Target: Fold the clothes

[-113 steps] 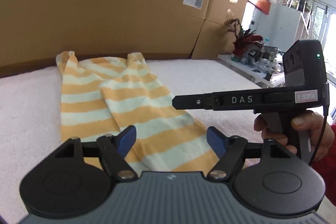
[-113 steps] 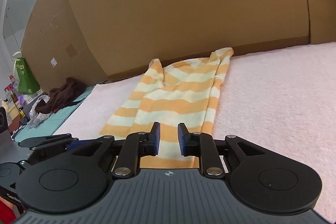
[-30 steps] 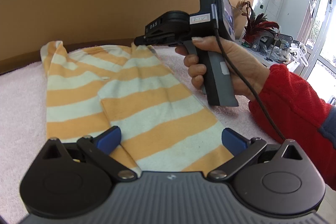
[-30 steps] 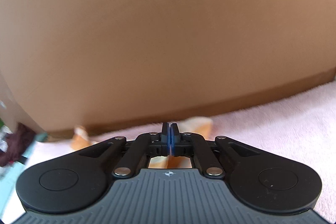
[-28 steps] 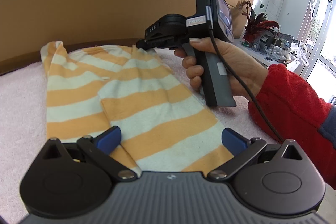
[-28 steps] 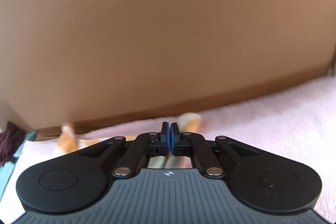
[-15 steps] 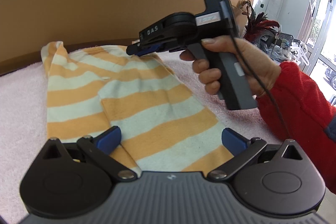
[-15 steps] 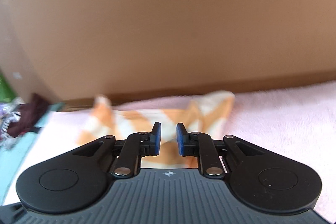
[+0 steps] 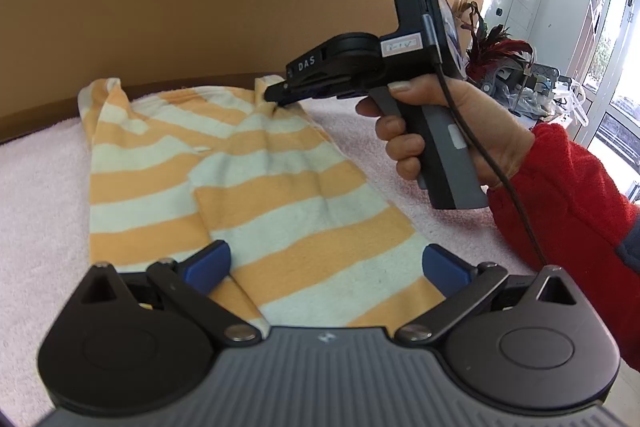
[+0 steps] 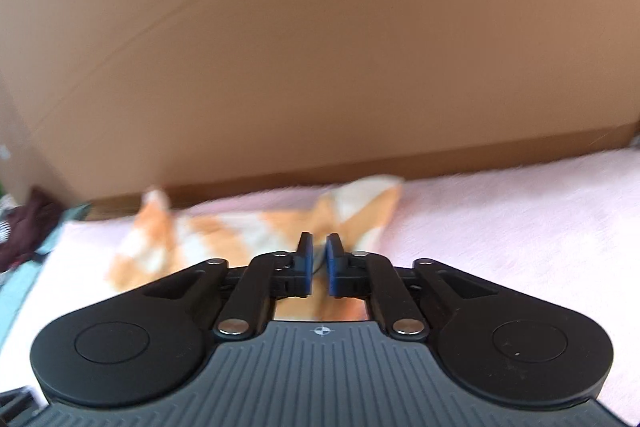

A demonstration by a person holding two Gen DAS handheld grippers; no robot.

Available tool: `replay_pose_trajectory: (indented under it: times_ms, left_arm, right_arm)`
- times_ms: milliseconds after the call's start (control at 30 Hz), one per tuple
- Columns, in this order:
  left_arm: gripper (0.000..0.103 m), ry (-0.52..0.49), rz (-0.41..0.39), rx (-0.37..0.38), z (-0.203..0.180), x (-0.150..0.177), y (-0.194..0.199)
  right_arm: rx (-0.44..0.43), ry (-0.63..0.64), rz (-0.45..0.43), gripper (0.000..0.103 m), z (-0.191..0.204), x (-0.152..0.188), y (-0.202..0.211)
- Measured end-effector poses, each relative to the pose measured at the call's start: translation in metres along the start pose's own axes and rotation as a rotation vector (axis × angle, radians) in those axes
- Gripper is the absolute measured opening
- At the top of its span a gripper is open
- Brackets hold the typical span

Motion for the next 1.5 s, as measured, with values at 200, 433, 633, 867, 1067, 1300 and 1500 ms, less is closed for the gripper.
replay_pose_trajectory:
  times_ms: [200, 433, 633, 867, 1067, 1300, 1500]
  left_arm:
    - [0.102, 0.012, -0.003, 0.014, 0.001, 0.001, 0.001]
    - [0.102, 0.004, -0.003, 0.01, 0.0, 0.001, 0.002]
    - [0.102, -0.018, -0.028, -0.043, -0.003, 0.001, 0.007]
    - [0.099, -0.07, -0.171, -0.189, -0.009, -0.001, 0.035]
    - [0.102, 0.06, -0.296, -0.105, -0.013, 0.036, 0.111]
    - [0.08, 0.041, -0.26, -0.128, -0.028, 0.117, 0.159]
    - [0.083, 0.031, -0.255, -0.146, -0.039, 0.164, 0.183]
  right_arm:
    - [-0.132, -0.017, 0.003, 0.011, 0.0, 0.005, 0.02]
    - [-0.045, 0.061, 0.118, 0.013, 0.019, 0.036, 0.036]
    - [-0.163, 0.017, 0.033, 0.026, 0.039, 0.074, 0.122]
    - [-0.086, 0.018, 0.018, 0.019, 0.035, 0.129, 0.174]
    - [-0.285, -0.051, -0.07, 0.028, 0.047, 0.16, 0.234]
    - [-0.172, 0.136, -0.089, 0.028, 0.056, 0.205, 0.253]
    - [-0.291, 0.138, -0.08, 0.029, 0.069, 0.218, 0.265]
Point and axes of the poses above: each gripper's, at about its wrist camera, not at the fingertips, and y roughly against the way its jaws point, z to its left, x to its underside, the point moved 6 cm from there along -y, roughly the way its jaws point, and after that the axes turned 3 degrees about -x, right-handed, at the moved point
